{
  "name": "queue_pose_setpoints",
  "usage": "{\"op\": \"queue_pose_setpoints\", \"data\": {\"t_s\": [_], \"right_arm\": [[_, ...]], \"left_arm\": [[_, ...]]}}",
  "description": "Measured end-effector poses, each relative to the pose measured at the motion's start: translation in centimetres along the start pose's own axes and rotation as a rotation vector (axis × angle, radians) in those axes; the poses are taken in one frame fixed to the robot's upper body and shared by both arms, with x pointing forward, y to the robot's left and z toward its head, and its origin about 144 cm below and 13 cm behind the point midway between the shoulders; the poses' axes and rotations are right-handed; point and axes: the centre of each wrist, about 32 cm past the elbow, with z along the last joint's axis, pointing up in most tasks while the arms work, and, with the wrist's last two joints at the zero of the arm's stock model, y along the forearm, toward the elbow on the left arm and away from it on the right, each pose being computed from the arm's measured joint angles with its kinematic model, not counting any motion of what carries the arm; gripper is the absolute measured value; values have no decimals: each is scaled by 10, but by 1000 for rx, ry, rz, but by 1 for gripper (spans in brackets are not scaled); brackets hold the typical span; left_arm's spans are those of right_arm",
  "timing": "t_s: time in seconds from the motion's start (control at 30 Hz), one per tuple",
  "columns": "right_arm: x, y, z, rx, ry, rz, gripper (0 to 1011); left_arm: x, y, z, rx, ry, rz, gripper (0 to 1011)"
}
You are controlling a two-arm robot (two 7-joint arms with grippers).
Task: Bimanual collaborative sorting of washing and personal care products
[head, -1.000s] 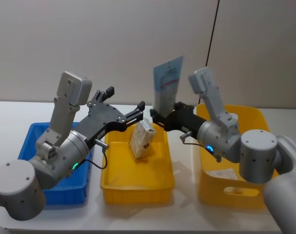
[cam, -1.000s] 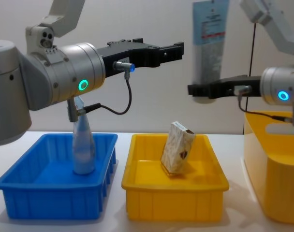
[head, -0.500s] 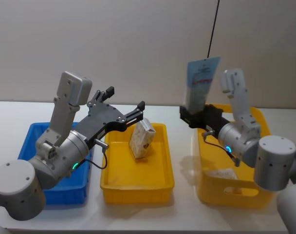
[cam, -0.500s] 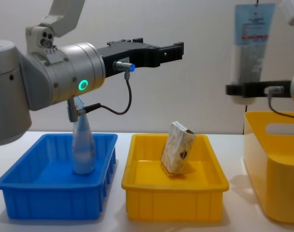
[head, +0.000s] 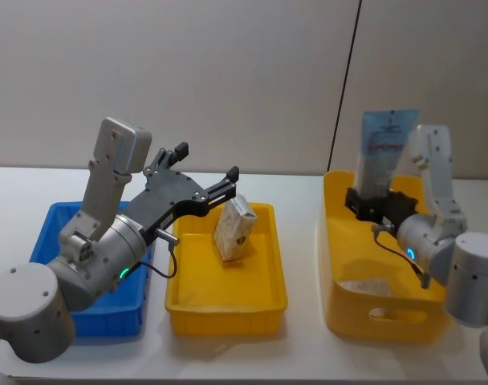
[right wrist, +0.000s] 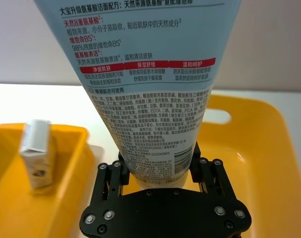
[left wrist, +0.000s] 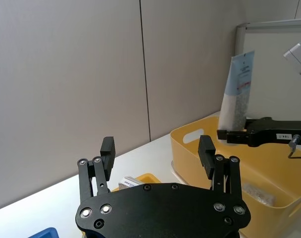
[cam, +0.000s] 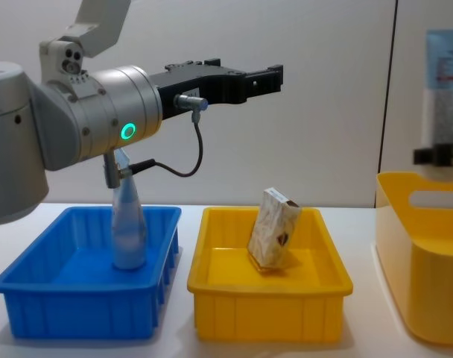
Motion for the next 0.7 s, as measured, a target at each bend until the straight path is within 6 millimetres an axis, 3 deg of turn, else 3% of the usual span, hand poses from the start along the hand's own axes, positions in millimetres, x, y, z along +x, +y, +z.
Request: {"op": "queue_pose_setpoints", "data": {"t_s": [0.5,0.7], "right_arm": [[11,-7,-4,-102,18,-81,644],[11,-7,-4,-118,17,-85,821]], "left_arm": [[0,0,0,0,0,0,1001],[0,0,0,0,0,0,1001]]}}
